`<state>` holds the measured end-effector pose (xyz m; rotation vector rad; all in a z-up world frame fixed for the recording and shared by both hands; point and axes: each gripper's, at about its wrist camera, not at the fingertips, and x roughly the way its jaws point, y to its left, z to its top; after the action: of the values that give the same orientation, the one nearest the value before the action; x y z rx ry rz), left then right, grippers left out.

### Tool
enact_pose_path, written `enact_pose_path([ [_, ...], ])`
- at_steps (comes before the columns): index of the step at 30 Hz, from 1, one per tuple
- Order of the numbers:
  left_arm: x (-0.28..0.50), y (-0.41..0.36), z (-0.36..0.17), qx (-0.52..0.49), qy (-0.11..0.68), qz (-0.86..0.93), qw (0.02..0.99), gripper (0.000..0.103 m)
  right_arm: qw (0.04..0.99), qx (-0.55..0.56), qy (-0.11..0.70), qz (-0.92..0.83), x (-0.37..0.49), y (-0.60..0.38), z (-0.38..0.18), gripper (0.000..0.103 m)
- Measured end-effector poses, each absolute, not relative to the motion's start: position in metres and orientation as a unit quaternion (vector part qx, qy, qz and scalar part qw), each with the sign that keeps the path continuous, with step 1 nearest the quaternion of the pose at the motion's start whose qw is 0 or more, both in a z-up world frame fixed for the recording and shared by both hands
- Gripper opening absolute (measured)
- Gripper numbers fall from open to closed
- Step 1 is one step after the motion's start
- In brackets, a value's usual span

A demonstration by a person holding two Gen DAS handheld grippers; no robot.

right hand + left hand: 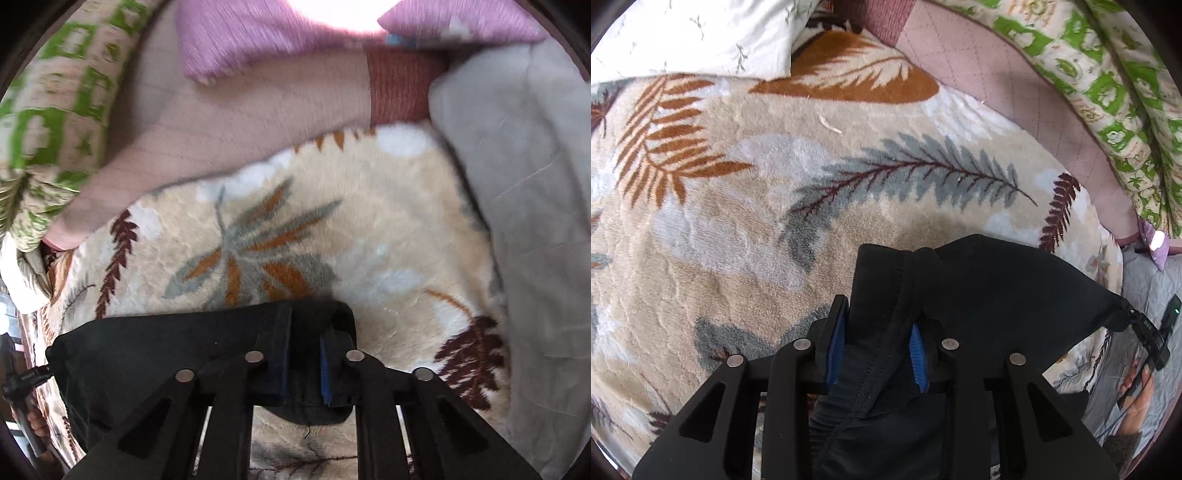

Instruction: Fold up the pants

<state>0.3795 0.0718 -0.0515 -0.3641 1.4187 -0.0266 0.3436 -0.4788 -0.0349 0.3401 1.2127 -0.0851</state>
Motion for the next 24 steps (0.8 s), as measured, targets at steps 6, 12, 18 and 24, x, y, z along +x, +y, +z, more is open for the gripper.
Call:
enact_pose_path([
  [6, 0.365, 0.071, -0.024, -0.177, 0.62, -0.022, 0.764, 0.027, 0.847, 0.093, 0.522, -0.022, 0.317, -0.466, 0.001, 0.011],
  [12, 0.356, 0.075, -0.012, -0.181, 0.616, -0.014, 0.767, 0.027, 0.844, 0.039, 0.535, -0.029, 0.295, -0.461, -0.002, 0.011],
  [18, 0.333, 0.081, 0.015, -0.189, 0.583, -0.024, 0.79, 0.026, 0.864, 0.044, 0.501, -0.017, 0.276, -0.455, 0.016, 0.011],
  [24, 0.294, 0.088, 0.023, -0.174, 0.56, -0.032, 0.81, 0.026, 0.875, 0.033, 0.483, -0.011, 0.232, -0.444, 0.015, 0.011],
])
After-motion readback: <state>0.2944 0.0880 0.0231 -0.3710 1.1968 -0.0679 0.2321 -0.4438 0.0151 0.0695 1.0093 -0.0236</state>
